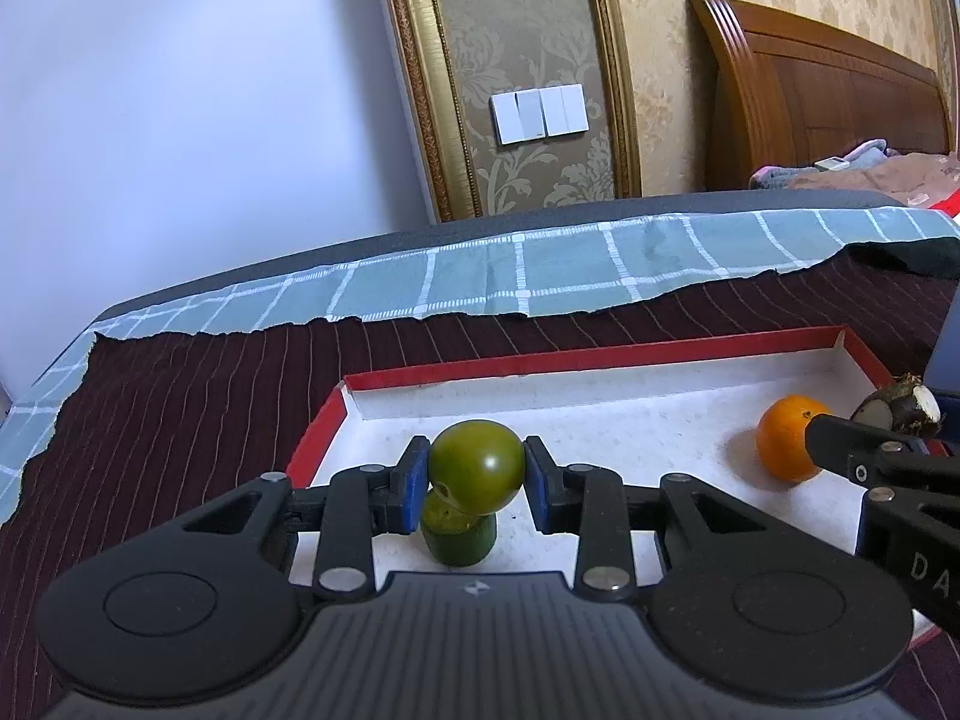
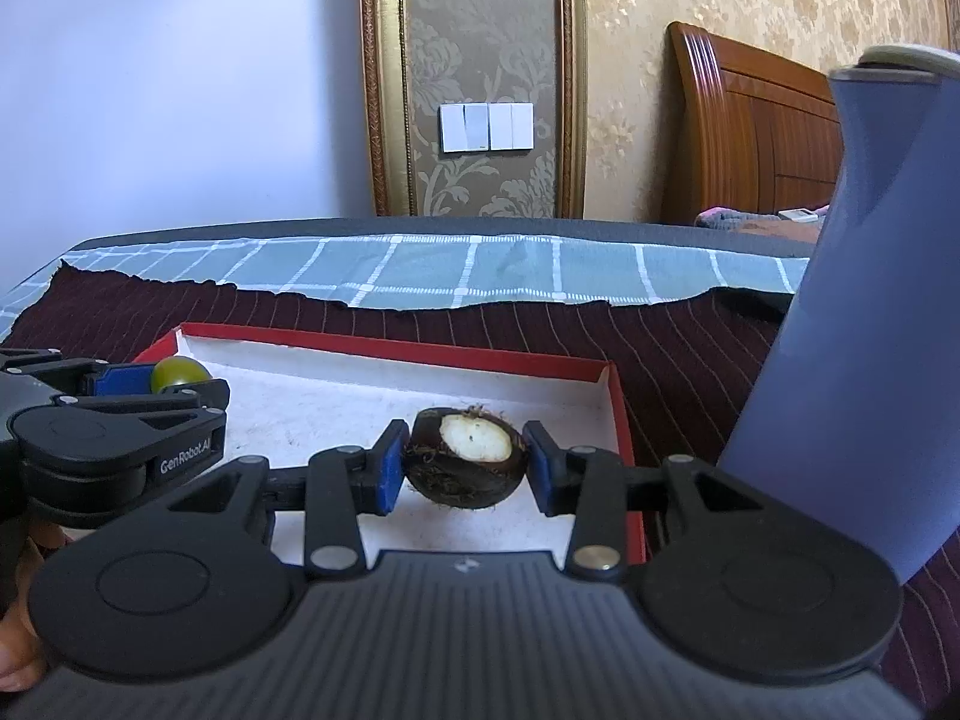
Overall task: Organize fruits
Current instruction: 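Carry the green lime and dark fruit piece over the tray with both tools, then open both tools to release the green lime and dark piece into the tray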
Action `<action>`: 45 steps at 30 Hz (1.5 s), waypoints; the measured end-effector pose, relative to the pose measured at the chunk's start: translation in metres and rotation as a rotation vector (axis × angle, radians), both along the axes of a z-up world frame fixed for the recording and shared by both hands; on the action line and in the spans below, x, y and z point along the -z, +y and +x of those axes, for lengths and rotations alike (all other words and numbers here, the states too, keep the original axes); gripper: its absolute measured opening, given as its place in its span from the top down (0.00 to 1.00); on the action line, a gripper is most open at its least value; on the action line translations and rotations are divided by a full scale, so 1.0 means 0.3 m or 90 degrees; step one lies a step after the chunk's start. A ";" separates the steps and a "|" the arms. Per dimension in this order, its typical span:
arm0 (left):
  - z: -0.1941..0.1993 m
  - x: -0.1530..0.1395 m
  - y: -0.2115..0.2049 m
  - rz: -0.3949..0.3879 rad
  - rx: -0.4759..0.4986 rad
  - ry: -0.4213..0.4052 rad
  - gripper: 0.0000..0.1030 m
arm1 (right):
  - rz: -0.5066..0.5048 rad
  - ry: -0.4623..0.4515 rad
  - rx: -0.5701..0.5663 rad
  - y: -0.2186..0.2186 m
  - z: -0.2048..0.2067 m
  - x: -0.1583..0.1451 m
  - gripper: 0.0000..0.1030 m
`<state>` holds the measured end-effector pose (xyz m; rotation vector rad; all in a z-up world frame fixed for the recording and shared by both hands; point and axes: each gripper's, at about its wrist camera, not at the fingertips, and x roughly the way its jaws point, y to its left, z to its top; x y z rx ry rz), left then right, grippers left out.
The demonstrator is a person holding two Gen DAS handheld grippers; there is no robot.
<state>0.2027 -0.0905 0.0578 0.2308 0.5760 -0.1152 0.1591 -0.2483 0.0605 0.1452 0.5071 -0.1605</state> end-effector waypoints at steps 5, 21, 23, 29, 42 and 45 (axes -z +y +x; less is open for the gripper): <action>0.018 0.000 -0.003 0.000 -0.003 0.002 0.69 | -0.004 0.003 -0.001 0.002 0.020 0.000 0.63; 0.074 0.005 -0.016 -0.007 -0.008 0.013 0.69 | 0.012 0.021 0.011 -0.020 0.089 0.014 0.63; 0.083 0.006 -0.017 -0.007 -0.010 0.014 0.69 | 0.013 0.024 0.013 -0.023 0.099 0.015 0.63; 0.100 0.015 -0.017 -0.006 -0.013 0.020 0.69 | 0.011 0.032 0.018 -0.026 0.121 0.017 0.63; 0.109 0.018 -0.036 0.007 -0.007 0.023 0.68 | 0.003 0.036 0.025 -0.023 0.151 0.020 0.48; 0.109 0.019 -0.035 0.003 -0.008 0.030 0.68 | -0.002 0.031 0.030 -0.022 0.145 0.016 0.42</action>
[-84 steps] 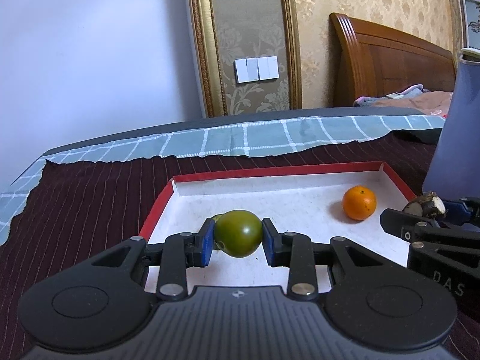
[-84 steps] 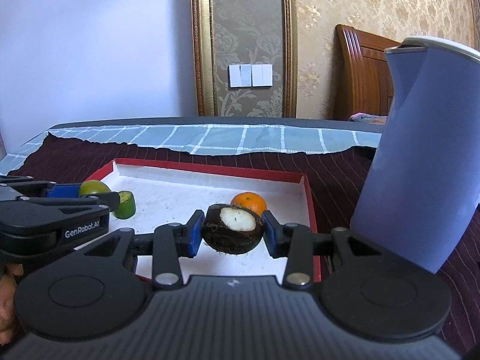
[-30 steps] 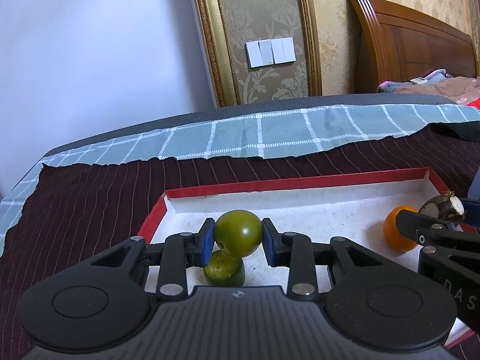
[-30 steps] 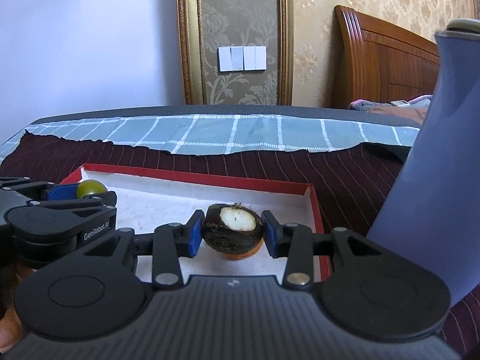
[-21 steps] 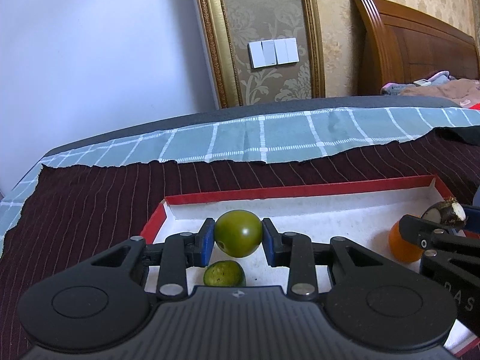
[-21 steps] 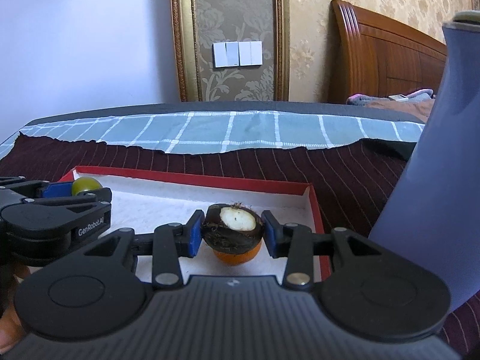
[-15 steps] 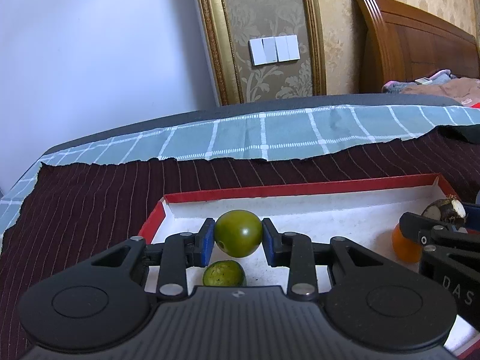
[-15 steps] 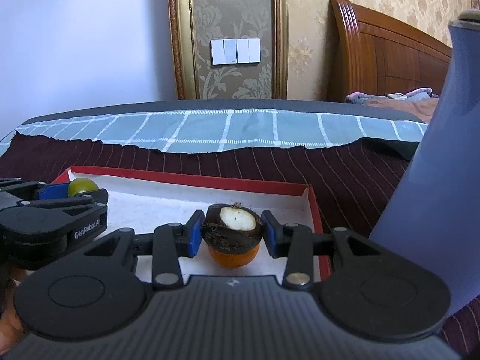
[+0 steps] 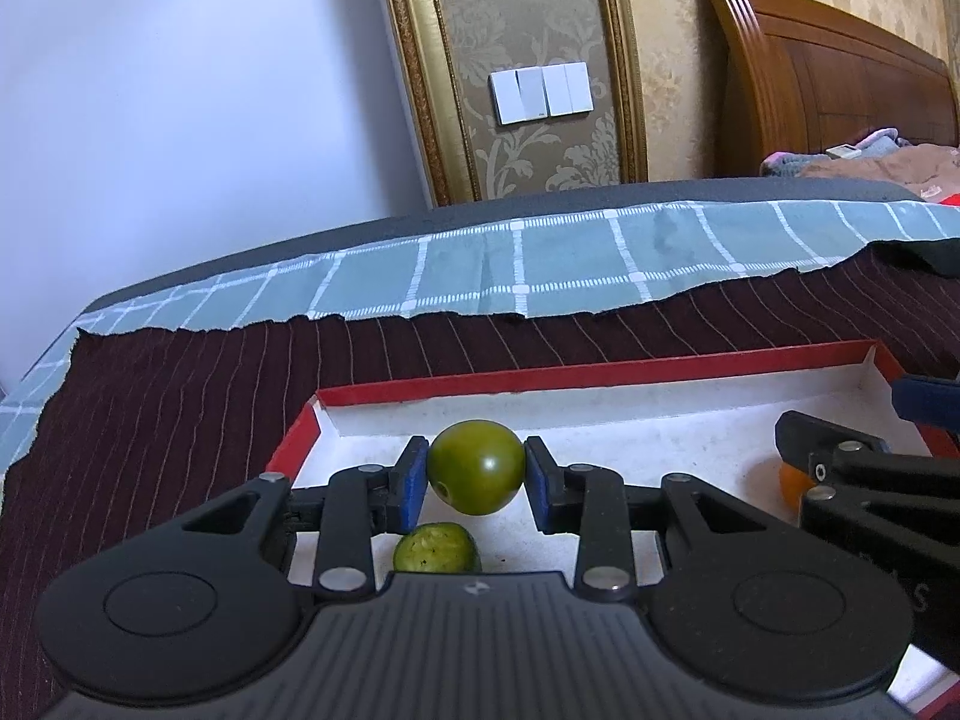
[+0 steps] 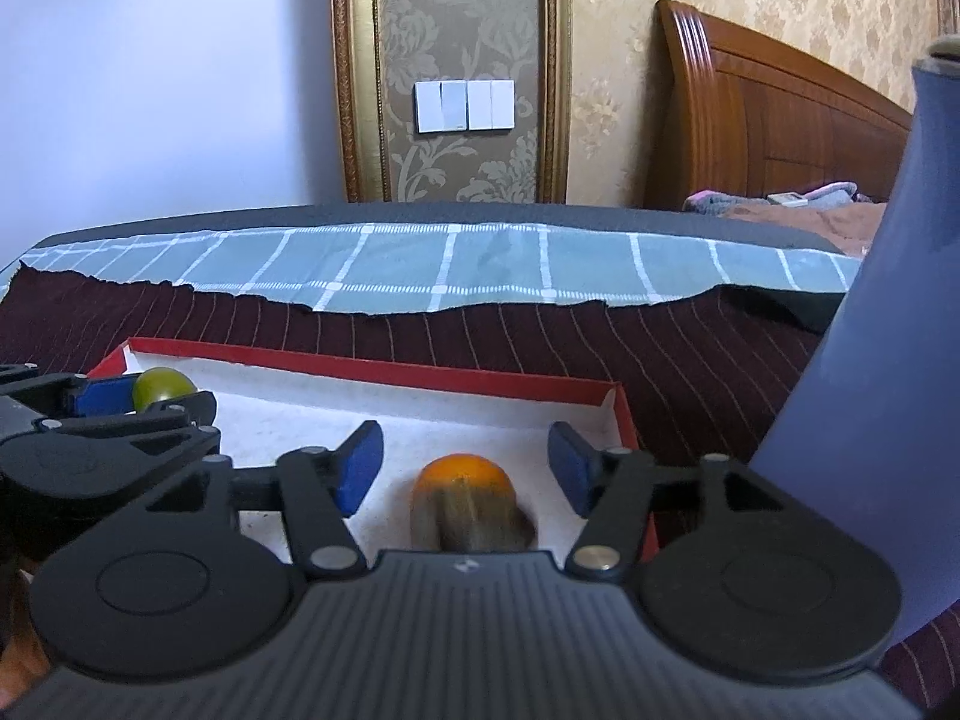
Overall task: Organize fruits
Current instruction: 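Open both tools to release the green lime and dark piece into the tray, then move the right tool to the black cylindrical piece and close on it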
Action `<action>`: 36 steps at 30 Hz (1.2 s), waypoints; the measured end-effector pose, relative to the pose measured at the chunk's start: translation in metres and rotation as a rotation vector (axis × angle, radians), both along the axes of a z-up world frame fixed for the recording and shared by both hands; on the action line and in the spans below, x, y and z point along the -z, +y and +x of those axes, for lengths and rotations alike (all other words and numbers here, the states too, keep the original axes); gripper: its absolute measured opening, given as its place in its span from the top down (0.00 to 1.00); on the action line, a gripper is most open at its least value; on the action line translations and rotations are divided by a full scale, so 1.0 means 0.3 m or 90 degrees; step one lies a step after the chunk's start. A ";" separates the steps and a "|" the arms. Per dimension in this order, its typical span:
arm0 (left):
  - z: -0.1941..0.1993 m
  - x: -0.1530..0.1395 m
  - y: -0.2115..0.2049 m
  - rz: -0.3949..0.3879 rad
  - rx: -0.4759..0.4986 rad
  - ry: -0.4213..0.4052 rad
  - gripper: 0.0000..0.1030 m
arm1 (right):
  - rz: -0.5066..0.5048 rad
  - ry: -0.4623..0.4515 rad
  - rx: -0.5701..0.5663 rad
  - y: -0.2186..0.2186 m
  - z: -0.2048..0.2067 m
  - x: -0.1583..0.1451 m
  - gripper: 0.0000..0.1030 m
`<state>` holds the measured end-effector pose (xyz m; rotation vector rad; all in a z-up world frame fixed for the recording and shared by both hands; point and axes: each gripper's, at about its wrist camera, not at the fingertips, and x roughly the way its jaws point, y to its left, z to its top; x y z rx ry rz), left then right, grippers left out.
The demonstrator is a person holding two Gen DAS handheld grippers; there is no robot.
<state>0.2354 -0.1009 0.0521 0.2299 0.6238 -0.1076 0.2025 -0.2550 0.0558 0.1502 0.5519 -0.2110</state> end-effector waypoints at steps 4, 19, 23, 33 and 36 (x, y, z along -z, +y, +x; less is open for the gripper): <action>-0.003 0.006 0.004 0.001 0.002 0.003 0.68 | 0.002 -0.003 -0.001 -0.003 -0.011 -0.003 0.42; -0.126 -0.070 0.056 -0.003 -0.003 -0.055 0.30 | -0.036 -0.057 0.050 0.014 -0.193 -0.060 0.00; -0.217 -0.102 0.135 -0.043 -0.010 -0.058 0.30 | -0.038 -0.050 0.050 0.033 -0.292 -0.061 0.00; -0.450 -0.058 0.308 -0.053 -0.066 -0.099 0.15 | 0.089 -0.097 -0.056 0.081 -0.576 0.042 0.00; -0.485 -0.023 0.355 -0.070 -0.079 -0.086 0.15 | 0.055 -0.080 -0.111 0.138 -0.612 0.074 0.00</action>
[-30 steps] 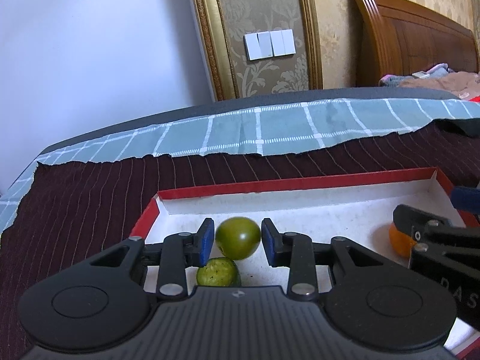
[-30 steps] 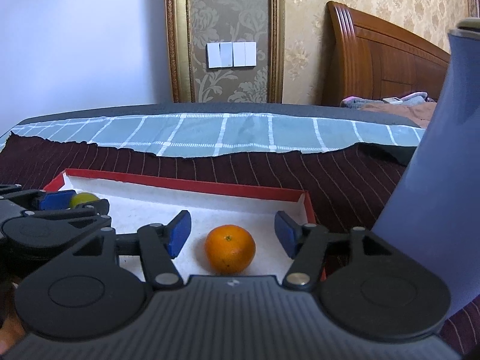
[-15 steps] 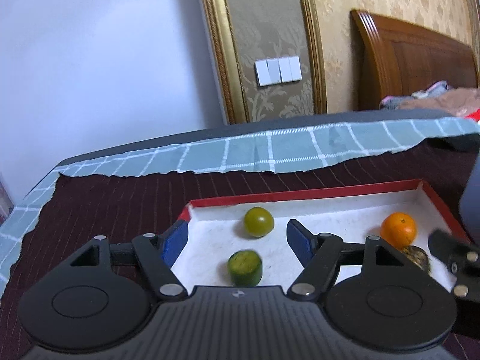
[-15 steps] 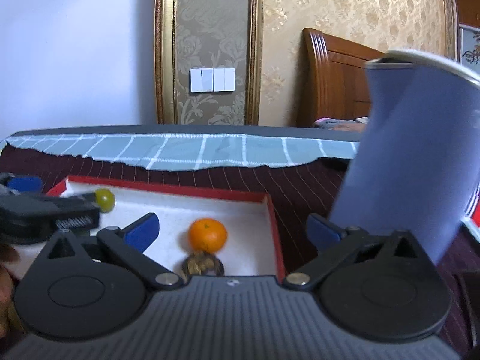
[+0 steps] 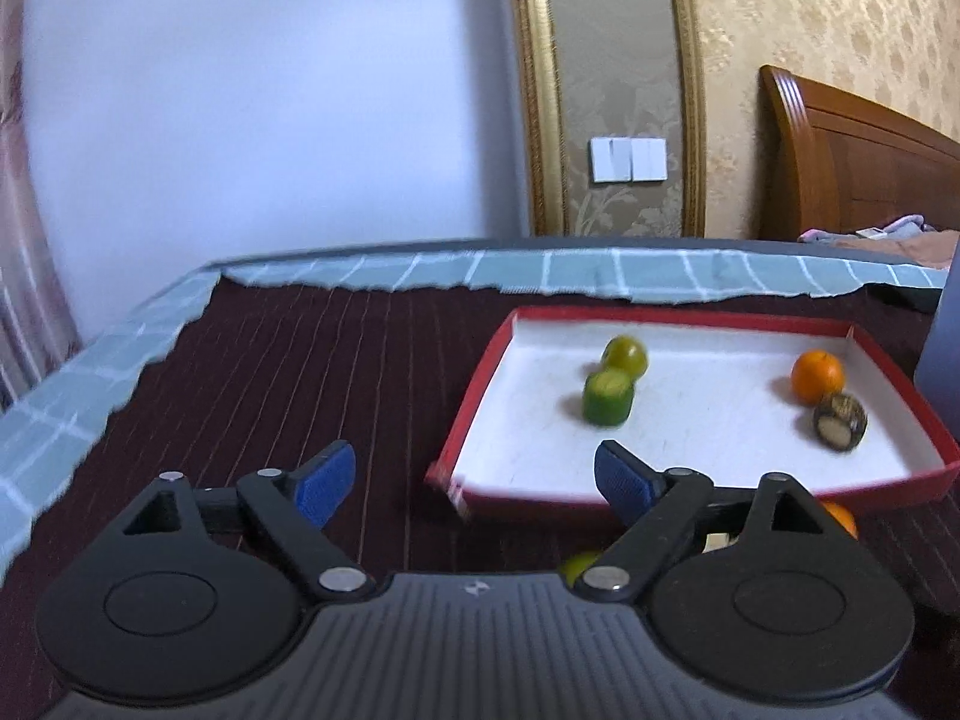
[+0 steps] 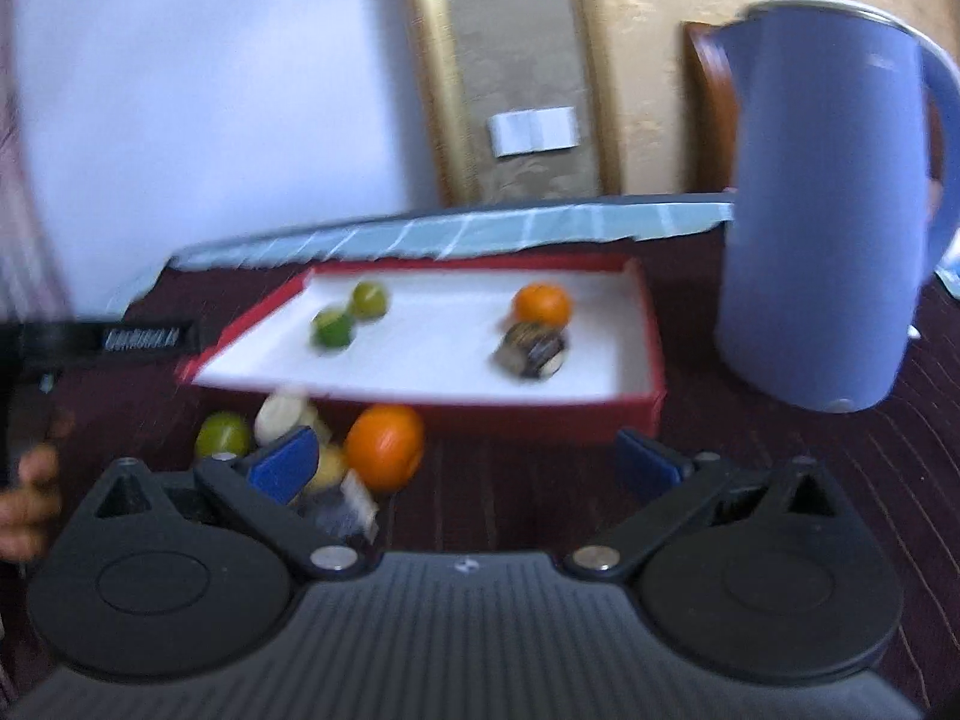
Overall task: Organize fruits
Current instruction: 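Move the right tool to the black cylindrical piece and close on it, then lift the black piece with the right tool while the left tool grasps a dark green lime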
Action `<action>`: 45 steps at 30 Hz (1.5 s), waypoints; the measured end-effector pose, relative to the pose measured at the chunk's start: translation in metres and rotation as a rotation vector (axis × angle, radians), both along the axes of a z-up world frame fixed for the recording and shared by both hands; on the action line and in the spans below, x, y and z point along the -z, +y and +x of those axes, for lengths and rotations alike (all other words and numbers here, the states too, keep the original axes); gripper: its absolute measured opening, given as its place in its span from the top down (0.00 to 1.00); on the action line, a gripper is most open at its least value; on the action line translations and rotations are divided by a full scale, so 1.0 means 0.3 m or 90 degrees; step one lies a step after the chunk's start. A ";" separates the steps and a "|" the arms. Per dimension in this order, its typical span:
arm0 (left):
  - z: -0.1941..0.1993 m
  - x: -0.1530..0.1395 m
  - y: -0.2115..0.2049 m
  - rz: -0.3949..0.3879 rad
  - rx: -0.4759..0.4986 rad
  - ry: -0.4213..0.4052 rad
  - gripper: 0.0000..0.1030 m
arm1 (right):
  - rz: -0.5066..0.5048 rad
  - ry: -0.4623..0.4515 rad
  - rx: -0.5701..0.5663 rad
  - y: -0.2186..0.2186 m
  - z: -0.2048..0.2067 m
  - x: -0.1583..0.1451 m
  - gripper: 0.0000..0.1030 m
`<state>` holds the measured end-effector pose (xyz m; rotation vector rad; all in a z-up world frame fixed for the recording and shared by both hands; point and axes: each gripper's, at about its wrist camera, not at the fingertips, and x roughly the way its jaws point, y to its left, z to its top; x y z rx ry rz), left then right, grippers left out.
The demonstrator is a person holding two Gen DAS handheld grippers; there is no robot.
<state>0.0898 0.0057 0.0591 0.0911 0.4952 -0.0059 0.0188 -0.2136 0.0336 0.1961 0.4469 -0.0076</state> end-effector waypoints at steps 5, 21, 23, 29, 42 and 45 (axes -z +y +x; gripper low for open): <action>-0.026 0.032 0.063 -0.012 -0.029 0.008 0.15 | -0.076 0.010 -0.060 0.107 0.000 0.027 0.02; -0.072 0.083 0.100 -0.007 0.045 0.020 0.15 | -0.073 0.070 -0.150 0.158 0.120 0.077 0.71; -0.081 0.092 0.090 0.006 0.065 0.015 0.15 | -0.062 0.067 -0.148 0.152 0.110 0.074 0.72; -0.088 0.106 0.052 0.029 0.113 0.018 0.15 | -0.061 0.060 -0.110 0.109 0.065 0.070 0.72; 0.003 0.149 -0.012 0.014 0.168 0.087 0.41 | -0.045 0.058 -0.088 0.064 0.041 0.084 0.72; 0.018 0.150 -0.015 -0.001 0.174 0.092 0.51 | -0.047 0.055 -0.082 0.067 0.039 0.083 0.72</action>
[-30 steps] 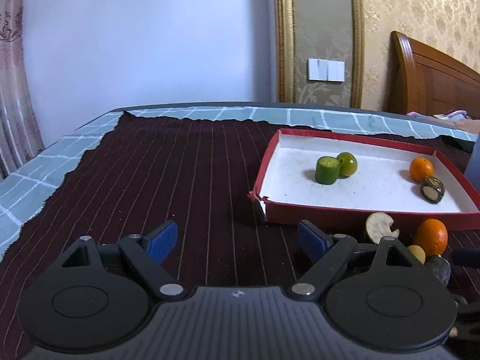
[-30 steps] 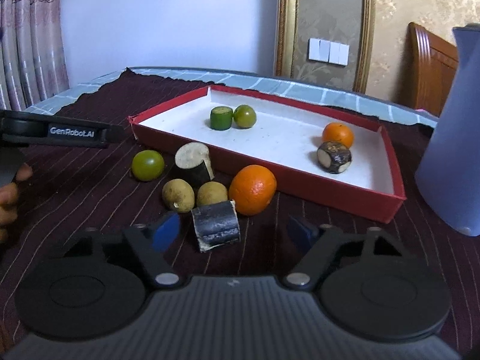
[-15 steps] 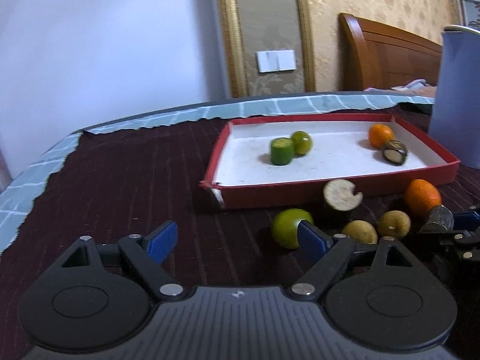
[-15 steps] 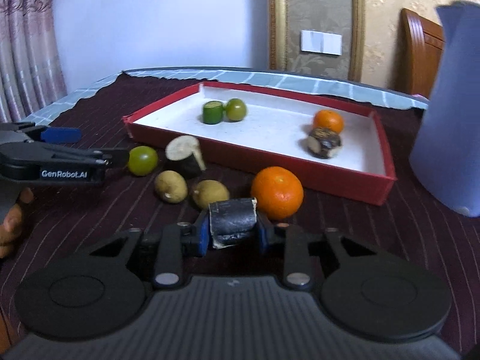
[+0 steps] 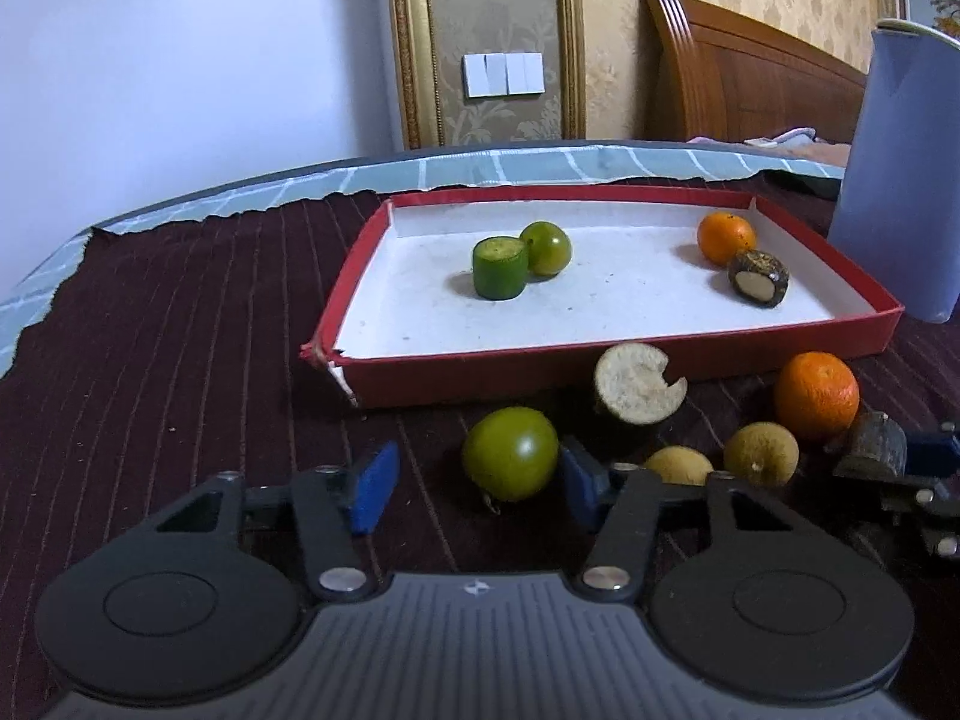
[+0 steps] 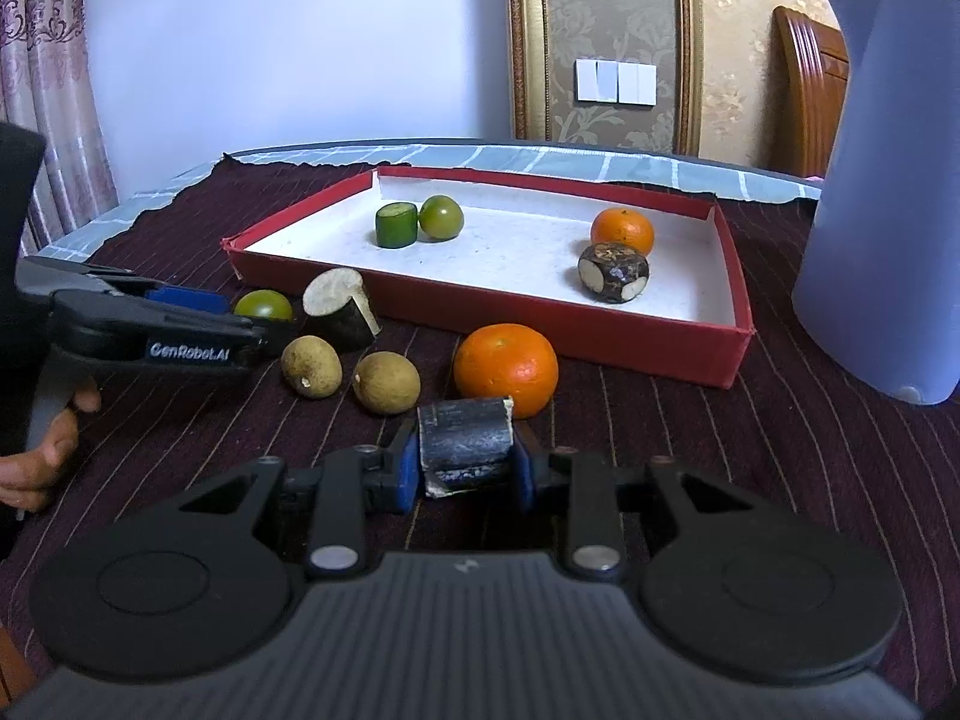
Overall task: Organize fruits
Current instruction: 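Lift the black piece with the right tool while the left tool grasps a dark green lime, then carry the black piece and the dark green lime toward the tray with both tools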
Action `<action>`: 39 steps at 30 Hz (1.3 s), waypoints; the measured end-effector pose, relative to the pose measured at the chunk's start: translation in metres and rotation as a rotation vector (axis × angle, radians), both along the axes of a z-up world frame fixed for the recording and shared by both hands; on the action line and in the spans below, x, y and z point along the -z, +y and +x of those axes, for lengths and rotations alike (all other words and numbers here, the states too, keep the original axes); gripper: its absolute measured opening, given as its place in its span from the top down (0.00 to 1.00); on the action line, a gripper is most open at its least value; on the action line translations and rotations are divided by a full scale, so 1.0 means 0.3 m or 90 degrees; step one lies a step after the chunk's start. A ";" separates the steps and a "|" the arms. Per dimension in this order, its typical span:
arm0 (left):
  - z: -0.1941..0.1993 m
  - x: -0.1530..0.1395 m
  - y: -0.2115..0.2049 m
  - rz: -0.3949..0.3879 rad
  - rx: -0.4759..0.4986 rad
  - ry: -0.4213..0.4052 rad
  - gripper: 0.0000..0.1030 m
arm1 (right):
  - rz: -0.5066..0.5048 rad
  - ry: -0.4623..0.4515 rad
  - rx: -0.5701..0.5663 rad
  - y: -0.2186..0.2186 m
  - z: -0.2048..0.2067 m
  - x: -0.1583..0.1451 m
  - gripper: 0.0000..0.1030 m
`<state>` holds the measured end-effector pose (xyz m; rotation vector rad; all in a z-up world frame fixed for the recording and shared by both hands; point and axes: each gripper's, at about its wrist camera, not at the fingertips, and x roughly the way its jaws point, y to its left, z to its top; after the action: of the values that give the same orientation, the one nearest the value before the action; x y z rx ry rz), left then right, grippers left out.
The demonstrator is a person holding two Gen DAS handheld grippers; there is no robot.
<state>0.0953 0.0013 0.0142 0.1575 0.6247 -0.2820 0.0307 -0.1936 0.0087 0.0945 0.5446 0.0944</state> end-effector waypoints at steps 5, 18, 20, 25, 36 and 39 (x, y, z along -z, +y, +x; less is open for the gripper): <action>-0.006 0.002 -0.022 -0.005 0.019 -0.005 0.70 | -0.001 -0.004 0.003 0.006 -0.007 -0.002 0.72; -0.115 -0.060 -0.004 -0.044 0.000 -0.020 0.70 | 0.004 -0.017 0.014 0.021 -0.025 -0.022 0.72; -0.138 -0.072 -0.020 -0.045 0.009 -0.027 0.70 | 0.005 -0.021 0.020 0.025 -0.025 -0.028 0.72; -0.154 -0.079 -0.071 -0.030 0.022 -0.038 0.70 | 0.007 -0.033 0.037 0.031 -0.024 -0.045 0.72; -0.104 -0.120 -0.125 -0.018 0.010 -0.058 0.70 | 0.011 -0.059 0.082 -0.004 0.022 -0.103 0.72; -0.089 -0.124 -0.130 -0.019 0.010 -0.056 0.70 | 0.014 -0.061 0.089 -0.018 0.035 -0.109 0.72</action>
<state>0.0687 -0.0378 0.0513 0.1448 0.5324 -0.2983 0.0412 -0.1991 0.0413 0.1486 0.4405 -0.0318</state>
